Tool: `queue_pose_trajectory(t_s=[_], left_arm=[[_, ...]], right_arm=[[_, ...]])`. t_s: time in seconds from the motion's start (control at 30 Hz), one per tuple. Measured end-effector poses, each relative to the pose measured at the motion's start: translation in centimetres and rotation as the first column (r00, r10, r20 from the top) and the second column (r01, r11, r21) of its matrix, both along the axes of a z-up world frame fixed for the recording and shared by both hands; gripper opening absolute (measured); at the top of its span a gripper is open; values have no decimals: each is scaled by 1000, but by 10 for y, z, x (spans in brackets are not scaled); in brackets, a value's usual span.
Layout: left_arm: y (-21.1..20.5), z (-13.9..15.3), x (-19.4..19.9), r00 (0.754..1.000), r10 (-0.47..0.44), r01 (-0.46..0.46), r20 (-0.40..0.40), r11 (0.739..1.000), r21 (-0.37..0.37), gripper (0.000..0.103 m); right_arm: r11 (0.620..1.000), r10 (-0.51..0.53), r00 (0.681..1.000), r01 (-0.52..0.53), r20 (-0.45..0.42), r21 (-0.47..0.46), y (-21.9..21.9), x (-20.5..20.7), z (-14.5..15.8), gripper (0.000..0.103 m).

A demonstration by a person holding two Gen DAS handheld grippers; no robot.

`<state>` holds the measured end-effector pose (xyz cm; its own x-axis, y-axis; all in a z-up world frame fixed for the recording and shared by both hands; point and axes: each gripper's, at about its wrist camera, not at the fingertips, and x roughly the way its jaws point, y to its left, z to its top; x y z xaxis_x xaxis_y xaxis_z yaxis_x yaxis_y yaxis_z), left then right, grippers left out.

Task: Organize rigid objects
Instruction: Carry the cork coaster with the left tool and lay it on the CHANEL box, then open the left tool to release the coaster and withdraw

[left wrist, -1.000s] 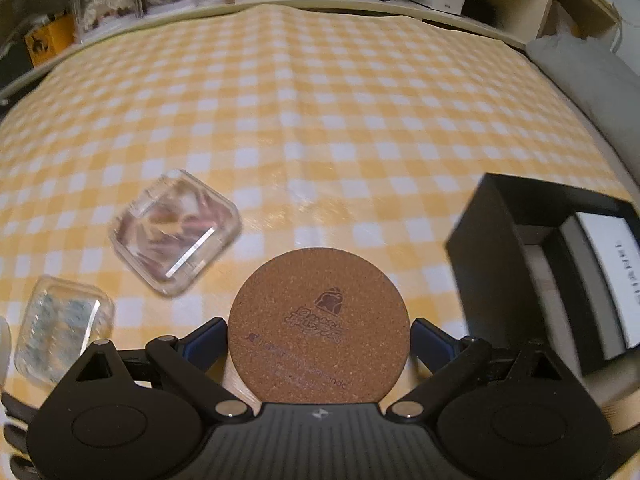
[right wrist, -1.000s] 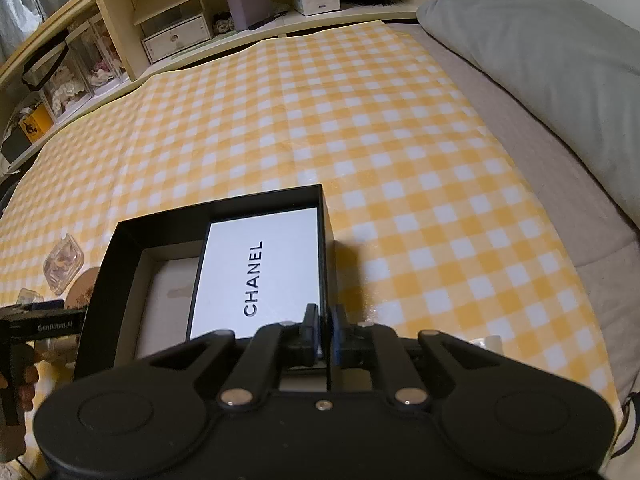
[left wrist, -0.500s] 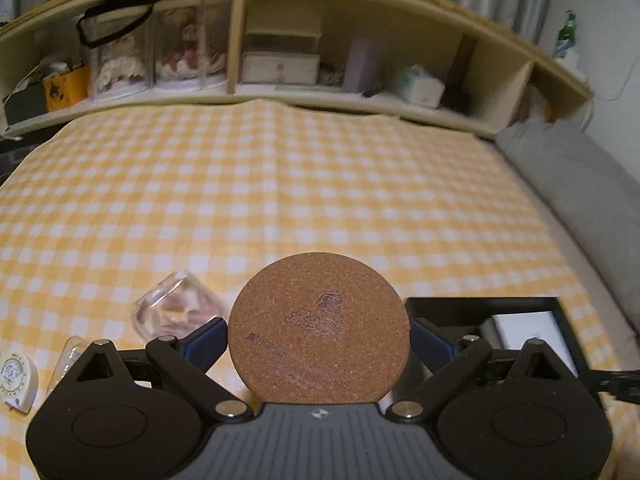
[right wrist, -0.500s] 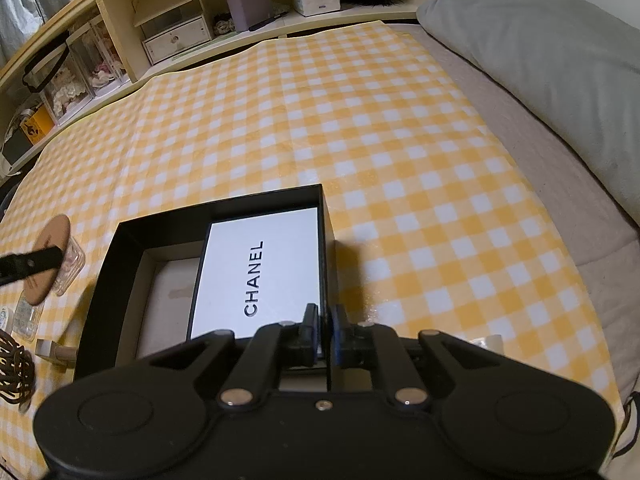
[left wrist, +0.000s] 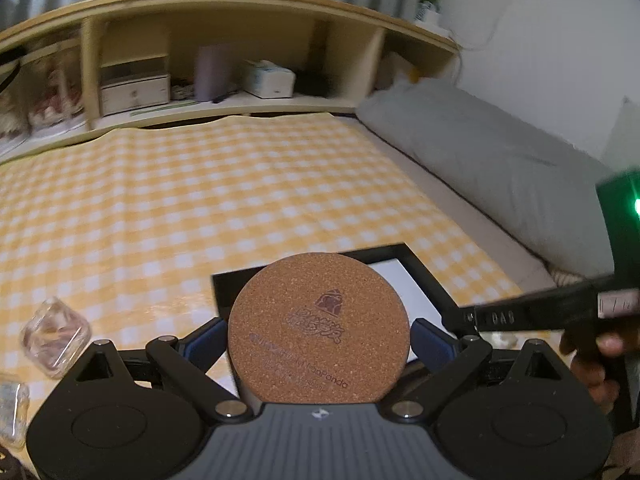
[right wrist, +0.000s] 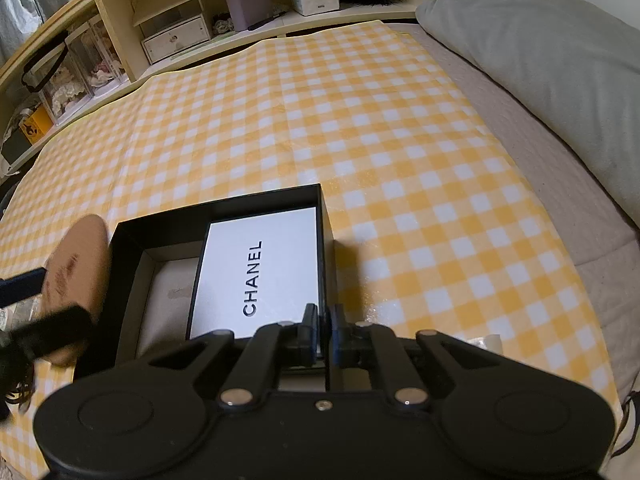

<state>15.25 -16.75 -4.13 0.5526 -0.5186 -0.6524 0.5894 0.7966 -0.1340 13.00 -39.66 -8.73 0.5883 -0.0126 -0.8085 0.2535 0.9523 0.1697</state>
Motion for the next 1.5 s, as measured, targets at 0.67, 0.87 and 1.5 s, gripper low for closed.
queue_pose_trajectory(t_s=[0.67, 0.87, 1.5], left_arm=[[-20, -24, 15, 999, -5, 3, -42, 999, -39, 97], [-44, -24, 23, 997, -3, -3, -77, 997, -76, 97], [-68, -38, 48, 952, 81, -118, -294, 987, -111, 103]], right_arm=[[994, 91, 991, -96, -98, -44, 8, -27, -6, 5], [993, 90, 992, -97, -92, -73, 14, -25, -6, 5], [994, 88, 992, -93, -89, -52, 14, -24, -5, 5]])
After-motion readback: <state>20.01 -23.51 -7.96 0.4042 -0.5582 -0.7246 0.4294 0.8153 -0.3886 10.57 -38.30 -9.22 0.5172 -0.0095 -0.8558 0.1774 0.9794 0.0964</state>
